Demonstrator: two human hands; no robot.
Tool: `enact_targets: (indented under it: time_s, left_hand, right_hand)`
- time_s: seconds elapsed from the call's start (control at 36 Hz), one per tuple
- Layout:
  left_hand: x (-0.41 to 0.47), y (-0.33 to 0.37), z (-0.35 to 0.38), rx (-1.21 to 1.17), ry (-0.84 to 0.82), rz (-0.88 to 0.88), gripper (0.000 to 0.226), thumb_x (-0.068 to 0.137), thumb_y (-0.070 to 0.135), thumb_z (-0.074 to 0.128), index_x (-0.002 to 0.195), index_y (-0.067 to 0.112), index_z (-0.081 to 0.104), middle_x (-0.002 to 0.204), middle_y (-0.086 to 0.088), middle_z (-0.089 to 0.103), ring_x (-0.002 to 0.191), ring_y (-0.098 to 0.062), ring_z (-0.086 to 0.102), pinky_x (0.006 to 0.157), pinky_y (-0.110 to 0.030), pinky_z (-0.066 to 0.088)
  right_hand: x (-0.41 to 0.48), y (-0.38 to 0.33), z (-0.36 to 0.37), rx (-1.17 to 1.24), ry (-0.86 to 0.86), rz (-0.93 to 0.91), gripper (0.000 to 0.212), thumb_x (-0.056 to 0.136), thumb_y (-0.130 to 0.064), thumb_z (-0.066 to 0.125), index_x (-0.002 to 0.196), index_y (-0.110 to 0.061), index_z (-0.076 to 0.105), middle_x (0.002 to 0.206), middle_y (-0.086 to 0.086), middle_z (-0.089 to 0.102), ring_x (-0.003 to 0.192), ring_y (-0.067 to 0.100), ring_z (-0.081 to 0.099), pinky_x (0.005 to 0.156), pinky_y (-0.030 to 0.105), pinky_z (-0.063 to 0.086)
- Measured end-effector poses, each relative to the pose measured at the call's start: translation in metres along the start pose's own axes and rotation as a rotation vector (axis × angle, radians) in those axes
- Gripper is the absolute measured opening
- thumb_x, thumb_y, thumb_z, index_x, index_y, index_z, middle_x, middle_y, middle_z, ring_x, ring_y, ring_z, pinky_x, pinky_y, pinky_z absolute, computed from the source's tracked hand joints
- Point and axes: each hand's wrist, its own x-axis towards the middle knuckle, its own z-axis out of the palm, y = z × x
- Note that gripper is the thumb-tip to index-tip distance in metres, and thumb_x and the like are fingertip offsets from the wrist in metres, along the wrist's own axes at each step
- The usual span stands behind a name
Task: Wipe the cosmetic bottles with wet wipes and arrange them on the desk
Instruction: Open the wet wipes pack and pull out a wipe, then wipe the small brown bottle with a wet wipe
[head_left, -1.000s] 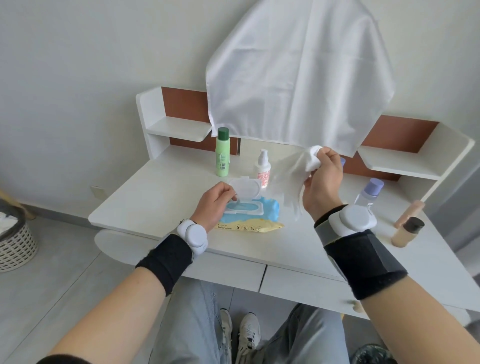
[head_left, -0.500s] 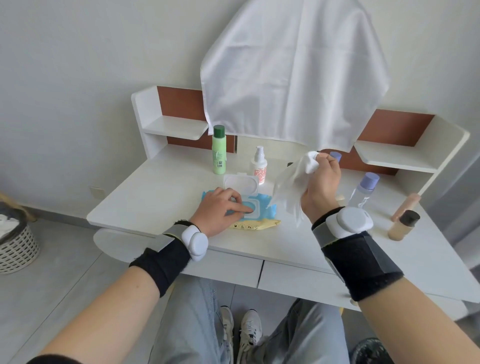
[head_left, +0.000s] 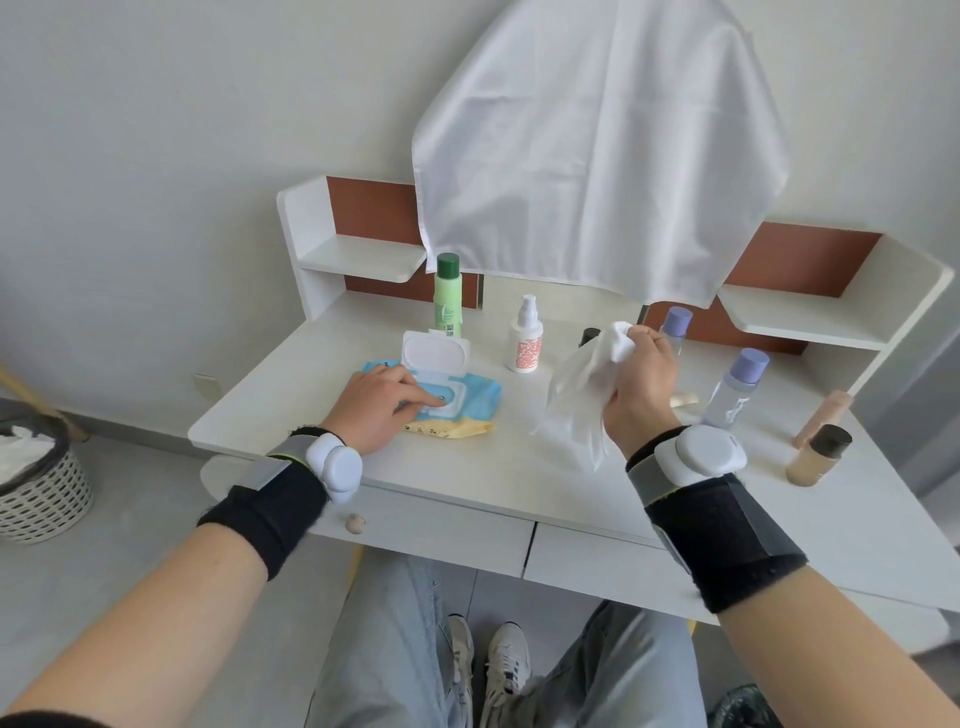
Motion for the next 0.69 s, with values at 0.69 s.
enact_targets:
  time_s: [0.69]
  left_hand:
    - [0.039,0.145,0.008,-0.496,0.248,0.078,0.044,0.082,0.020,0.070,0.123,0.019,0.055,0.117,0.005,0.059,0.095,-0.013,0.058,0.083,-0.034,0.051]
  right_hand:
    - [-0.017,-0.008,0.006,-0.229,-0.174,0.083,0.011,0.097,-0.015,0.046,0.095,-0.012,0.056,0.085,0.007,0.058,0.078,0.022,0.058,0.073,0.037,0.052]
